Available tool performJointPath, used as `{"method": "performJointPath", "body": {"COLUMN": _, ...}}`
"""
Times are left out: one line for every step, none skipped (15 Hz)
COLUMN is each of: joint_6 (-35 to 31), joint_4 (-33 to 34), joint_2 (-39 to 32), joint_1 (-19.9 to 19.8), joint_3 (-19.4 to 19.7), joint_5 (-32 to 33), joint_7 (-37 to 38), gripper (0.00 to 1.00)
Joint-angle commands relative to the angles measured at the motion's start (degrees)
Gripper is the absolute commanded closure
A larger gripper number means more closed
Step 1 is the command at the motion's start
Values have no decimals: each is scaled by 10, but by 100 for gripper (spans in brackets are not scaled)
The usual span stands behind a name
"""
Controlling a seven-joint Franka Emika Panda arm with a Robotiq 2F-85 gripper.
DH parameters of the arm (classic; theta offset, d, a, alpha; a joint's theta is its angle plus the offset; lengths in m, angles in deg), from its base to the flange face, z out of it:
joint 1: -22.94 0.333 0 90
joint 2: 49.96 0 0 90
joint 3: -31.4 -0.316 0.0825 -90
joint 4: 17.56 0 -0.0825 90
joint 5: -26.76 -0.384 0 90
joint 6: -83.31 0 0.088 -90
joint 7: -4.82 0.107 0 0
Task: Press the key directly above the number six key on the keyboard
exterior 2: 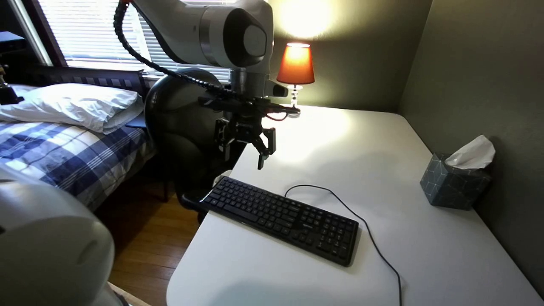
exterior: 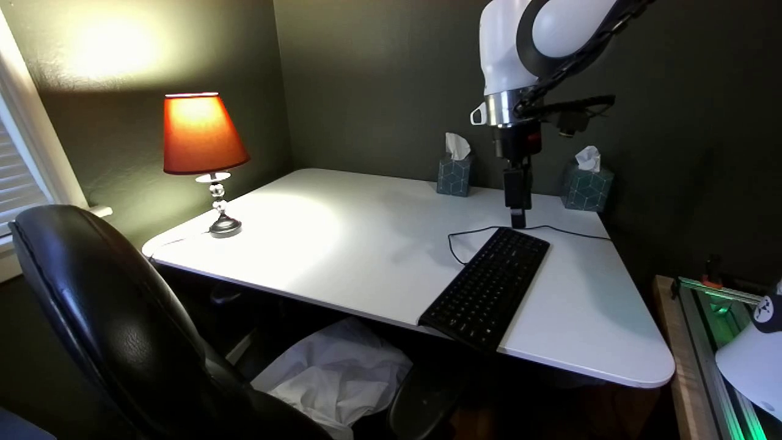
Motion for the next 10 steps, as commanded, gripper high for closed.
{"method": "performJointPath", "body": {"joint_6": -21, "joint_4": 8, "joint_2": -27, "joint_1": 1, "joint_3": -4, "joint_5": -15, "joint_7": 12, "gripper": 0}}
{"method": "performJointPath", "body": {"joint_6": -32, "joint_4": 8, "joint_2": -33, "joint_1": 1, "joint_3": -5, "joint_5": -15, "joint_7": 19, "gripper": 0}}
{"method": "performJointPath", "body": {"joint_6": -39, "joint_4": 10, "joint_2": -40, "joint_1": 1, "joint_3": -6, "joint_5": -15, "joint_7": 23, "gripper": 0}}
{"method": "performJointPath", "body": {"joint_6": -54, "joint_4": 10, "joint_2": -48, "joint_1": 1, "joint_3": -8, "joint_5": -13, "joint_7": 30, "gripper": 0}}
{"method": "performJointPath", "body": {"joint_6": -67, "joint_4": 10, "joint_2": -54, "joint_1": 1, "joint_3": -9, "joint_5": -14, "joint_7": 34, "gripper": 0}}
{"method": "performJointPath", "body": {"joint_6": -79, "joint_4": 11, "joint_2": -62, "joint_1": 2, "joint_3": -10, "joint_5": -18, "joint_7": 35, "gripper": 0}}
{"method": "performJointPath", "body": {"joint_6": -93, "joint_4": 11, "joint_2": -68, "joint_1": 2, "joint_3": -11, "joint_5": -17, "joint_7": 40, "gripper": 0}}
{"method": "performJointPath", "body": {"joint_6": -104, "joint_4": 12, "joint_2": -75, "joint_1": 2, "joint_3": -13, "joint_5": -19, "joint_7": 44, "gripper": 0}}
{"method": "performJointPath", "body": {"joint_6": -111, "joint_4": 13, "joint_2": -83, "joint_1": 2, "joint_3": -14, "joint_5": -20, "joint_7": 46, "gripper": 0}}
{"method": "performJointPath", "body": {"joint_6": -118, "joint_4": 14, "joint_2": -89, "joint_1": 2, "joint_3": -15, "joint_5": -20, "joint_7": 49, "gripper": 0}}
